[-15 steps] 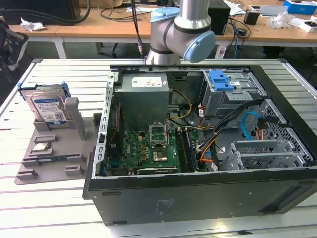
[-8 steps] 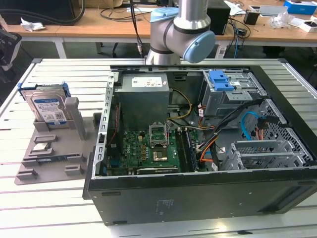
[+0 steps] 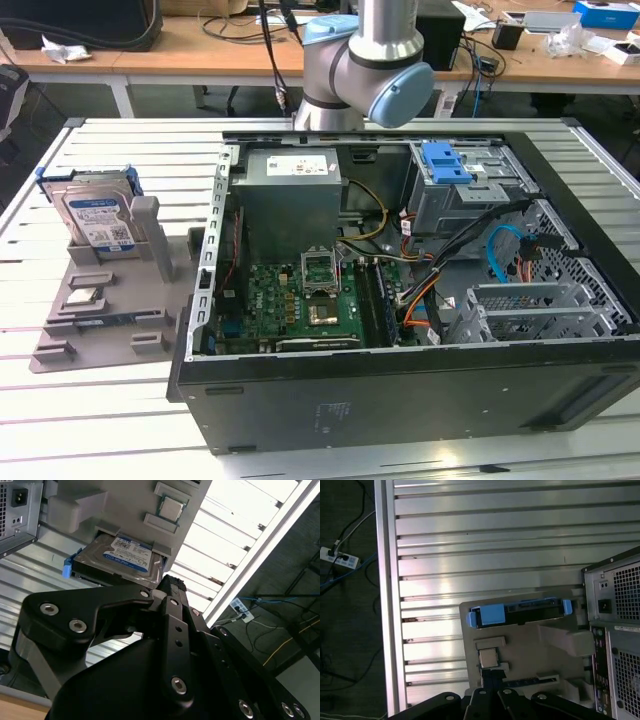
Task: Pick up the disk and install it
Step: 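Reach for the disk, then pick up the disk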
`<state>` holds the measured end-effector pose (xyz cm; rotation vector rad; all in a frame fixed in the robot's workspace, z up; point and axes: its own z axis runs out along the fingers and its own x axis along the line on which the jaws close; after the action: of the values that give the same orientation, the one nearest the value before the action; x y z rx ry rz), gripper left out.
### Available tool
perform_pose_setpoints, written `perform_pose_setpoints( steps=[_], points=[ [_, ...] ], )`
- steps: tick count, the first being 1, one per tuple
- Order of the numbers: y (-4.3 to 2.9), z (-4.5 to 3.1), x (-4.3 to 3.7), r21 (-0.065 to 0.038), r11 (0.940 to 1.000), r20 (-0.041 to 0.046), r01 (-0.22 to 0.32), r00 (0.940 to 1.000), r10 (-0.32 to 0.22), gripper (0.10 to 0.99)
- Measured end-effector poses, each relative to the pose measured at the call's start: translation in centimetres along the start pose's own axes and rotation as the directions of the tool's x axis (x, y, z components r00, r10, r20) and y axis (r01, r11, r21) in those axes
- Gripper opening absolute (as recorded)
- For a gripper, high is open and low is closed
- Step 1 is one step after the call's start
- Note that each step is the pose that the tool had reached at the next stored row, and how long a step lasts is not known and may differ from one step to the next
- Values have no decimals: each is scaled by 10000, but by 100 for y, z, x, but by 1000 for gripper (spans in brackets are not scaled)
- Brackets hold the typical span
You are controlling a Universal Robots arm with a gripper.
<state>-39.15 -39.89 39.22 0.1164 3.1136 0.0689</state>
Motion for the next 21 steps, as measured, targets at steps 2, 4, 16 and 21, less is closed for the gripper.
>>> perform_pose_setpoints(
  steps=[2, 4, 16, 21],
  points=[
    [1, 0, 1, 1, 10000, -1, 0, 10000, 0, 106],
    [2, 0, 2, 2, 10000, 0, -1, 10000, 1, 106],
    [4, 0, 1, 1, 10000, -1, -1, 10000, 1, 106],
    [4, 0, 2, -9, 9992, -18, 397, 9992, -397, 106]
  ],
)
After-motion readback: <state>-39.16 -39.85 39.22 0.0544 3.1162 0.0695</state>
